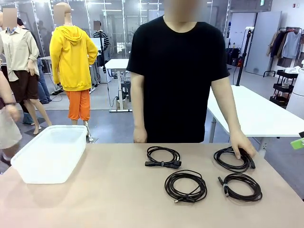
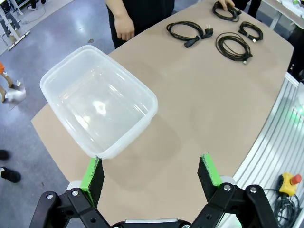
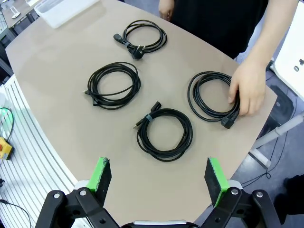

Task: Organize and store the cables.
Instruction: Place the Power Cable into the Organizing box.

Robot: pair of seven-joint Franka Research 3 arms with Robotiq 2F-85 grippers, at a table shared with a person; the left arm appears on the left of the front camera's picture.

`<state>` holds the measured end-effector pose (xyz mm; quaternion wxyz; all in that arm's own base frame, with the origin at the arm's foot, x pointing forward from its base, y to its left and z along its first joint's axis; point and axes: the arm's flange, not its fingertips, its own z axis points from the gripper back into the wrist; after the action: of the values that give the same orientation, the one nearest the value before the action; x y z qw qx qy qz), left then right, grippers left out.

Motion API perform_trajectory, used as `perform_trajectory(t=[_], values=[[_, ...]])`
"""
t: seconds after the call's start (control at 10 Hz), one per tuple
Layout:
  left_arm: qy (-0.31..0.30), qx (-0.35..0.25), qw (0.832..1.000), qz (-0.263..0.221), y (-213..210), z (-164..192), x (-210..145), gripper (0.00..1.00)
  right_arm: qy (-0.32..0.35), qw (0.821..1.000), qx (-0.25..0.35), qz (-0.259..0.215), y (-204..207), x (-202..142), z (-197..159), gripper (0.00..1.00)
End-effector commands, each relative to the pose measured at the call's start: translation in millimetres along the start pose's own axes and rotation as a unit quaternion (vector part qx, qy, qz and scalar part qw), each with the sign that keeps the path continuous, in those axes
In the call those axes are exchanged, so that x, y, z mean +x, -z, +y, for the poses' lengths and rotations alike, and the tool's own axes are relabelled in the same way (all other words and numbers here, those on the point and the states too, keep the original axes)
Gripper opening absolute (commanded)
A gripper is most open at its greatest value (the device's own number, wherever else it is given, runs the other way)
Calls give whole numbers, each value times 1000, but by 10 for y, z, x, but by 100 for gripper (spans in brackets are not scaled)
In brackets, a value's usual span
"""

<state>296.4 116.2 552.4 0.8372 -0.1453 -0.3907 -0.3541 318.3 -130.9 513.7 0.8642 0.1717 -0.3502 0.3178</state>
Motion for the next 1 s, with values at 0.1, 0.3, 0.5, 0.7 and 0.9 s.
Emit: perform_trajectory(t=[0.1,0.3,0.5,0.7,0.9], values=[[8,-5,1000,-7,-22,-5,-6,100,-8,1000,5,-3,0,-18,-8,100],[8,-5,1000,-7,-22,-5,-6,100,-8,1000,5,-3,0,-18,-8,100],[8,-5,1000,-7,-22,-5,-6,100,-8,1000,5,-3,0,-18,-8,100],[8,-5,1000,-7,-22,-5,-6,100,-8,1000,5,-3,0,-18,-8,100],[8,-5,1000,-7,-22,-5,-6,100,-8,1000,5,-3,0,-18,-8,100]])
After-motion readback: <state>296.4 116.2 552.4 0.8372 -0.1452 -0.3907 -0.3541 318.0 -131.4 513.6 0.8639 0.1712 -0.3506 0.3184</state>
